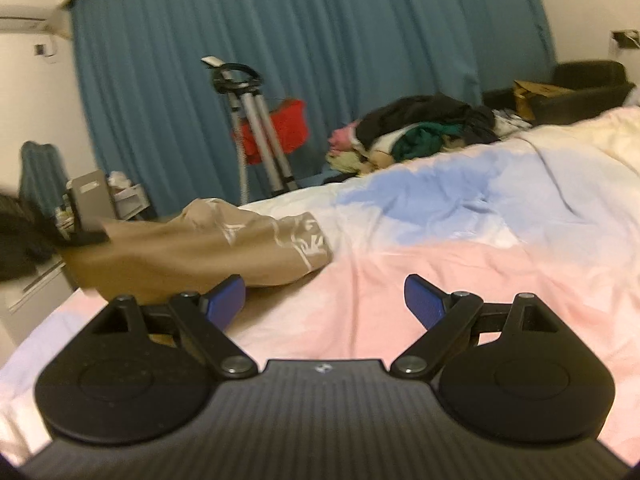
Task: Fold clothes
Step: 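Grasp the beige T-shirt with both grippers and lift it off the bed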
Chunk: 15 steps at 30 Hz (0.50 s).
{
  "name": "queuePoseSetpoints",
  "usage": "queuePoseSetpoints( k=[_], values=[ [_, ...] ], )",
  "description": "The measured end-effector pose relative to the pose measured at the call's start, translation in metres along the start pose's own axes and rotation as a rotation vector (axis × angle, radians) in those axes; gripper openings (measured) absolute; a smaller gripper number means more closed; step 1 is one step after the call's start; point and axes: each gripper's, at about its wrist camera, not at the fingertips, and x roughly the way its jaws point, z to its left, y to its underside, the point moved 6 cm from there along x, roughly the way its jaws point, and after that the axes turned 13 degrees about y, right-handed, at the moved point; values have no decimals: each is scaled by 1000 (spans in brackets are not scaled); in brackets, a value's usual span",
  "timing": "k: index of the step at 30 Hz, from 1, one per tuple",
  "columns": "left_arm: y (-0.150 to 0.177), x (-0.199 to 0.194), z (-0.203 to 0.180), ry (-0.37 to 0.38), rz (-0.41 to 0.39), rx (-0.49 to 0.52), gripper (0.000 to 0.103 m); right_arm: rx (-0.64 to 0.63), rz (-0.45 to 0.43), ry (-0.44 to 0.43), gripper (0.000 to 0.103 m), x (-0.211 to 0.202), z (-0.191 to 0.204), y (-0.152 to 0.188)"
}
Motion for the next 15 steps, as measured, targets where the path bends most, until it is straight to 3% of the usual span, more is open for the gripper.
queuePoseSetpoints(
  k=[4, 7, 12, 15],
  values=[
    [-20, -54, -31, 149, -82, -56, 4, -195, -8, -110, 88, -21, 36, 12],
    [-30, -76, -32, 203, -129, -63, 4, -286, 16, -174, 88, -36, 66, 27],
    [-34, -88, 4, 240, -180, -114, 5, -372, 57, -170, 88, -18, 100, 46],
    [-29, -87, 31, 203, -168, -88, 5, -405, 32, -135, 88, 5, 110, 46]
  ],
)
